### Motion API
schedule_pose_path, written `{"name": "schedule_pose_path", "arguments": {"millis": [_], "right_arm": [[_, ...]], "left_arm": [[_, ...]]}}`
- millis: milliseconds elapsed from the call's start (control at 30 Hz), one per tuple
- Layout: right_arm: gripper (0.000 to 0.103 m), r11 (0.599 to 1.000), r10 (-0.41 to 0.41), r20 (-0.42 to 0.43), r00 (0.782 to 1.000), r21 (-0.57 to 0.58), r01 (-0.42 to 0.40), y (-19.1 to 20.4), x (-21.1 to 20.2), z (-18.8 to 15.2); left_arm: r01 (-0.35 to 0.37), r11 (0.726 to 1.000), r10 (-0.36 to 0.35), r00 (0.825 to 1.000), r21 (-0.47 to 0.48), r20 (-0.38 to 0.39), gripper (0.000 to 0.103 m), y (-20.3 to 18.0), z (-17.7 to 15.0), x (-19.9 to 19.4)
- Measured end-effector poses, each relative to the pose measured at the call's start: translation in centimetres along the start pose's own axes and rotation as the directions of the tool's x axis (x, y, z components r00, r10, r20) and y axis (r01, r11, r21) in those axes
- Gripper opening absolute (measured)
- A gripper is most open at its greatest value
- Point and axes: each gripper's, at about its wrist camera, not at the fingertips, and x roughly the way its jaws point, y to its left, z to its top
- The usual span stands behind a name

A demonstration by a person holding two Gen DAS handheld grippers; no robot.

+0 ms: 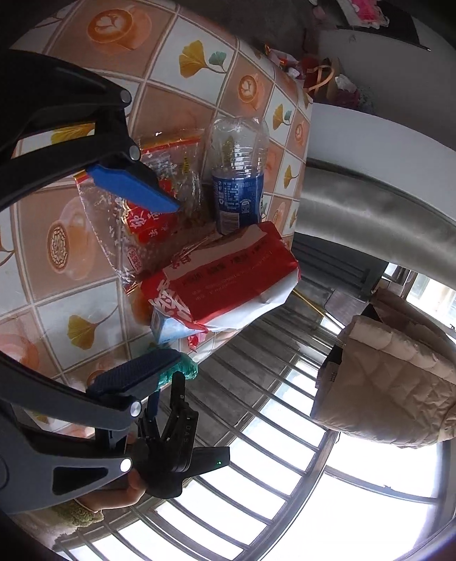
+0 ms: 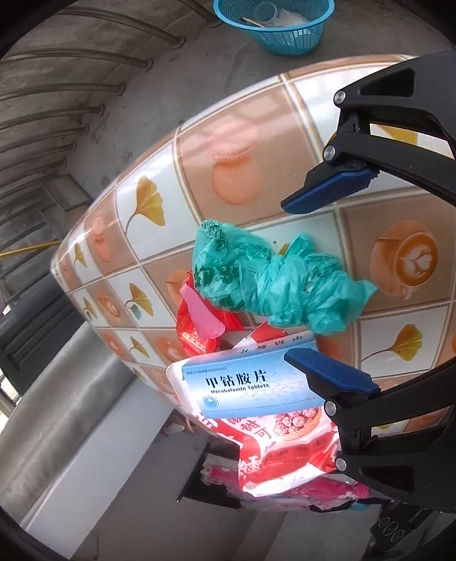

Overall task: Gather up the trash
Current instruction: 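Grasp the clear red-printed candy bag with the left tool while the right tool grasps the green plastic bag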

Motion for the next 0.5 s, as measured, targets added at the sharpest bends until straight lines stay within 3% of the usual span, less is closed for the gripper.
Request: {"name": "schedule_pose_path", "arguments": {"millis": [133,233,333,400,500], "right_arm": [[0.077,1.000,0.003,-0.017,1.000,0.021,-0.003,0.2,1.2,0.4],[0.077,1.000,0.001,-0.021,1.000,0.013,0.000,0.6,1.8,0.5],[0.077,1.000,-0.005,-0.023,1.000,-0.003,0.005,0.9,2.0,0.3],[0.077,1.000,-0.010,-0.024,1.000,-0.010,0.010,1.0,2.1,0.3],[0.077,1.000,-0.012,-0.025,1.000,-0.013,0.011,1.2,2.0,0.2]], "left_arm": [[-0.142,0.990,0.143,0.989,0.023,-0.031,0.071,1.5,-0.7,0.6],[-0.260,0.966,0.259,0.962,0.002,-0.086,0.065,3.6,-1.2,1.3],[-0.319,0.948,0.311,0.936,-0.021,-0.167,0.063,5.6,-1.6,2.4],[-0.339,0.940,0.325,0.919,-0.029,-0.223,0.055,6.5,-1.9,3.5],[-0.348,0.937,0.341,0.915,0.004,-0.214,0.050,6.4,-1.9,4.1]]}}
